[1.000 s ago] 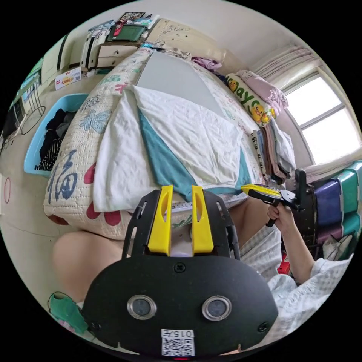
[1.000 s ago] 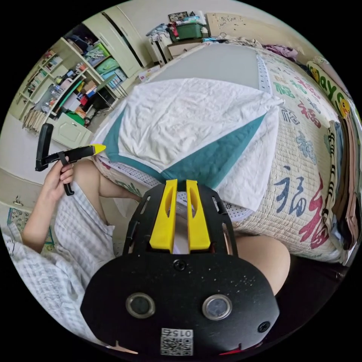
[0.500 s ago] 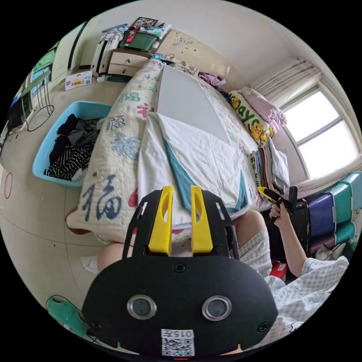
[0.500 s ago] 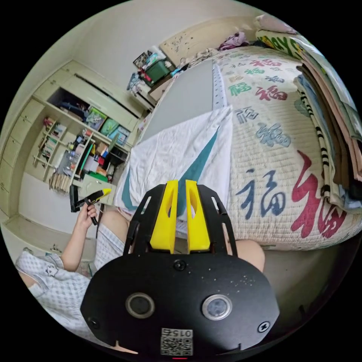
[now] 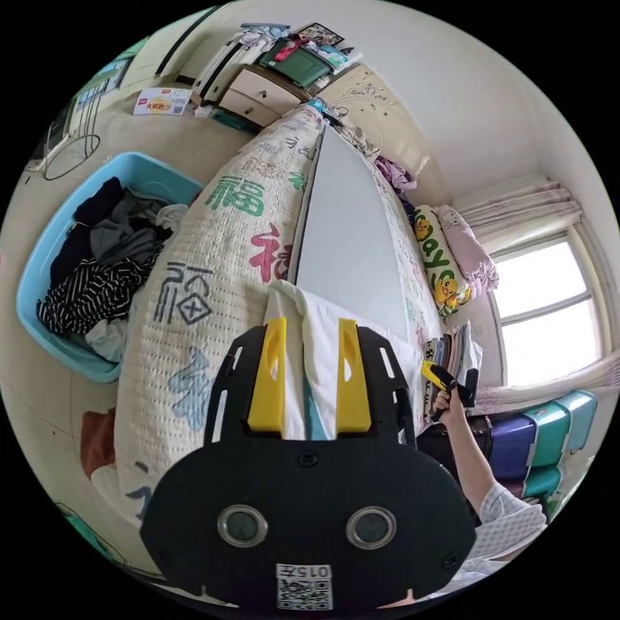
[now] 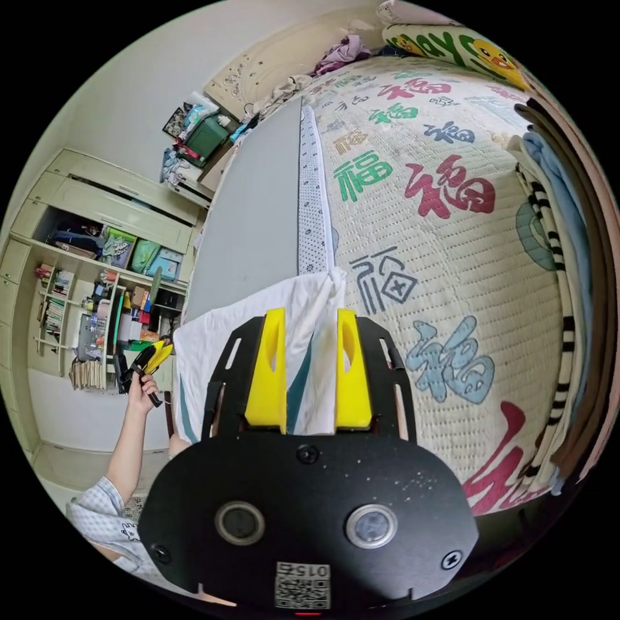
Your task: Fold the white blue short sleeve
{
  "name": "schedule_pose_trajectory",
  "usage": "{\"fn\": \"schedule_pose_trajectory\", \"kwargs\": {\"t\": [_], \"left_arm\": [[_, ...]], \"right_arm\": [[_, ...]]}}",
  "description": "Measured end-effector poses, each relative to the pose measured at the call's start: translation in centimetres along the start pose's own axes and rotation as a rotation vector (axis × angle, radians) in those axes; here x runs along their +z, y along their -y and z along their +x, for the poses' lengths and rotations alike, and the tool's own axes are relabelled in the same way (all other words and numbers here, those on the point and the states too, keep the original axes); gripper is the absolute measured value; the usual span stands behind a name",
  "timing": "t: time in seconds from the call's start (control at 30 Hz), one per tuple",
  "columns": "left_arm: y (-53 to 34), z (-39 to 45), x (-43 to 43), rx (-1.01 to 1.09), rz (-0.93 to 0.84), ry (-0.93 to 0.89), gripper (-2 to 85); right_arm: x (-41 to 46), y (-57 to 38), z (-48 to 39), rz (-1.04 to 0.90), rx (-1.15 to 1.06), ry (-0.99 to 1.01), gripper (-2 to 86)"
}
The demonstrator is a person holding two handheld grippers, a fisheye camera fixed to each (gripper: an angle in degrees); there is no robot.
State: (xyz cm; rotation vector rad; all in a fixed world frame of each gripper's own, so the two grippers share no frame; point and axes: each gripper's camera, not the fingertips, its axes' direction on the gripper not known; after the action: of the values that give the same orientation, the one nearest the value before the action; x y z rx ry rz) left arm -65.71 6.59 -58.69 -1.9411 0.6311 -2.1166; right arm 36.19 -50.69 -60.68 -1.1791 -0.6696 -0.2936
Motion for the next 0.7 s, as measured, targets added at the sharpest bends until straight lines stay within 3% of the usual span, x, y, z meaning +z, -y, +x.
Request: {"fn": "schedule_pose_trajectory", "kwargs": {"t": [0.23, 0.47, 0.57, 0.63, 0.7], "left_arm": [[3.9, 1.0, 2.9, 0.074, -0.086, 0.145, 2.6], [4.1, -0.1, 2.6, 0.063, -0.046, 0.093, 0.8], [3.7, -0.6, 2.2, 0.045, -0.031, 0.051, 0.8], [3.7, -0.6, 1.8, 0.067, -0.042, 0.047, 0.8], [3.7, -0.5, 1.7, 0.095, -0.054, 0.059, 0.9]], "right_arm": [[-0.2, 4.9, -3.5, -0.032, -0.023, -0.073, 3.9], [-0.9, 7.9, -7.4, -0.038, -0.037, -0.191, 4.9], [-2.9, 6.8, -10.2, 0.048, -0.015, -0.258, 5.4], [-5.7, 3.5, -15.0, 0.18, -0.107, -0.417, 5.5], [-6.4, 0.0, -20.4, 0.227, -0.26, -0.372, 6.2]]}}
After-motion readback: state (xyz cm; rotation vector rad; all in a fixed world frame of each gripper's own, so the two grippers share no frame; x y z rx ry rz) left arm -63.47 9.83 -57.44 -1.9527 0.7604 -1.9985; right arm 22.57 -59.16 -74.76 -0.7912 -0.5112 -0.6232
